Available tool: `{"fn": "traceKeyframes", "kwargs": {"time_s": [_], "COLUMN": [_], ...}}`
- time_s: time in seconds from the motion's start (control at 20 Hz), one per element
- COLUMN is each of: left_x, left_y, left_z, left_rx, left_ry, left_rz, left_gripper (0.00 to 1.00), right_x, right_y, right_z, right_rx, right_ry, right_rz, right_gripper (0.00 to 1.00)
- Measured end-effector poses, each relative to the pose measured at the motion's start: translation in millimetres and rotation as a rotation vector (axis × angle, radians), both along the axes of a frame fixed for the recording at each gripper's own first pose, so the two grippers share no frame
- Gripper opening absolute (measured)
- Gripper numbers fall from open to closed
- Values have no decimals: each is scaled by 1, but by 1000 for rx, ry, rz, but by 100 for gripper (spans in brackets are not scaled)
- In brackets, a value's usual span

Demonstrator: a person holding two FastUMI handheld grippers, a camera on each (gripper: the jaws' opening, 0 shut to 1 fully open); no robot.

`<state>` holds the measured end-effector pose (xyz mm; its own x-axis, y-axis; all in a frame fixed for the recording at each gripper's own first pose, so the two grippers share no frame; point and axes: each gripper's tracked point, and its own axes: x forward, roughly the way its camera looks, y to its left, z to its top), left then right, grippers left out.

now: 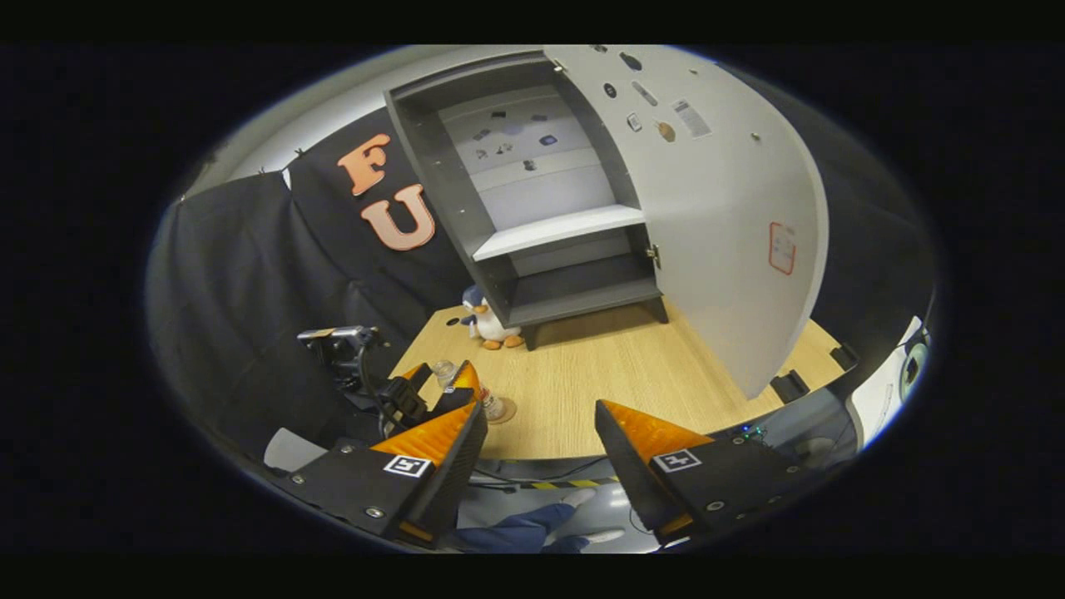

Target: Open the cabinet door with the right hand, grasp the bottle in the cabinet with the left hand and place it on the coaster, then close the cabinet door with the right hand.

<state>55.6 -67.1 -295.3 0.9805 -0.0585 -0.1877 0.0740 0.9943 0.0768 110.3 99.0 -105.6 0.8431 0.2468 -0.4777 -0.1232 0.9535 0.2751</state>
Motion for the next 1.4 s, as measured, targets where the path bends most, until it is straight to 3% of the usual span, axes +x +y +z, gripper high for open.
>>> {"fn": "traceKeyframes", "kwargs": {"time_s": [0.45,0.7,0.85,1.1,1.4], "left_x": [-15,-14,-9,-3,14], "left_y": [-28,-38,-46,-63,-65], "left_z": [88,112,119,131,137], "left_rx": [6,-22,11,-25,-25], "left_ry": [-54,-39,-45,-46,-37], "left_rz": [-81,-91,-99,-107,-70], "left_gripper": [95,95,95,94,96], "right_x": [36,56,64,75,79], "right_y": [-30,-56,-77,-104,-121], "right_z": [38,65,80,94,92], "right_rx": [-53,-100,-152,-200,-215], "right_ry": [-243,-373,-434,-498,-468], "right_rz": [-65,-126,-163,-218,-248], "right_gripper": [82,82,82,82,82]}}
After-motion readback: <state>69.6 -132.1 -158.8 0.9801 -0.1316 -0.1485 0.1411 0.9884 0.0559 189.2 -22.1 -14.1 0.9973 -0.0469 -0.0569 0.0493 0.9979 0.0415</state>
